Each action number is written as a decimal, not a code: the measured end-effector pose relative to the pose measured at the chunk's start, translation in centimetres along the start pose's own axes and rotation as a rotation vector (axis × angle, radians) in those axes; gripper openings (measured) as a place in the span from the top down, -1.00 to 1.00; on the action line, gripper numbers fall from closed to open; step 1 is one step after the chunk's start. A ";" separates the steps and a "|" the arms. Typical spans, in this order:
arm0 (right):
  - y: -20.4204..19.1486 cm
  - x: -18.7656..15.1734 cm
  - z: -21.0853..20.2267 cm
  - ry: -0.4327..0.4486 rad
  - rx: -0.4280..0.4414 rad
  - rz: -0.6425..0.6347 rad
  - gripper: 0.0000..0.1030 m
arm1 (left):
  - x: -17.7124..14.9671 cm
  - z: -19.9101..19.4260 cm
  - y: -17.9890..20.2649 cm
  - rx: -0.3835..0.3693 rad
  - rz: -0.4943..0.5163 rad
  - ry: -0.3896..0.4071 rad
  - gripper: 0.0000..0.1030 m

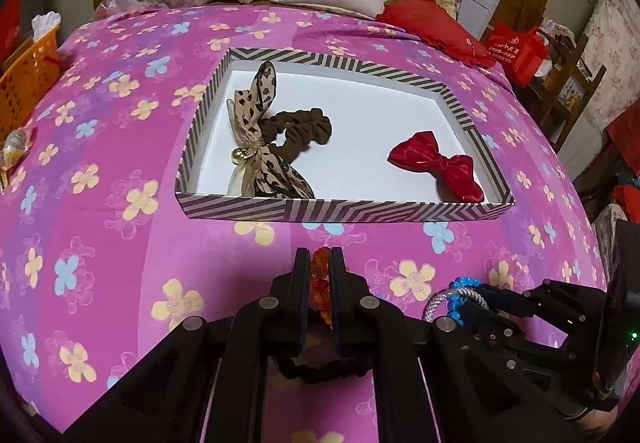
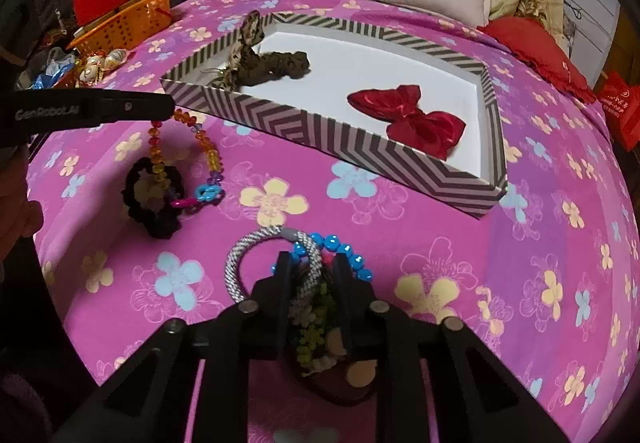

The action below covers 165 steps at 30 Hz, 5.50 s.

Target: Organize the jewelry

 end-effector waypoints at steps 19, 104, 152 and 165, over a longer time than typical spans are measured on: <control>0.6 2.5 -5.0 0.128 0.039 0.027 0.83 | 2.0 -3.4 0.9 -0.022 0.006 0.072 1.00; 8.4 11.5 -10.4 0.324 0.355 0.285 0.83 | 10.4 -4.8 5.0 -0.005 0.100 0.161 1.00; 10.3 13.7 4.0 0.107 0.404 0.369 0.83 | 10.1 7.9 2.6 0.040 0.052 -0.034 1.00; 11.2 13.1 7.8 0.059 0.309 0.408 0.64 | 9.2 10.0 0.6 0.083 0.006 -0.073 1.00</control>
Point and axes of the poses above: each gripper's, at about its wrist camera, not at the fingertips, and z roughly the way its jaws point, y to its right, x to its top, the point moved 4 cm from there along z, roughly the way its jaws point, and after that the axes turned 2 degrees about x, right-handed, at the moved point
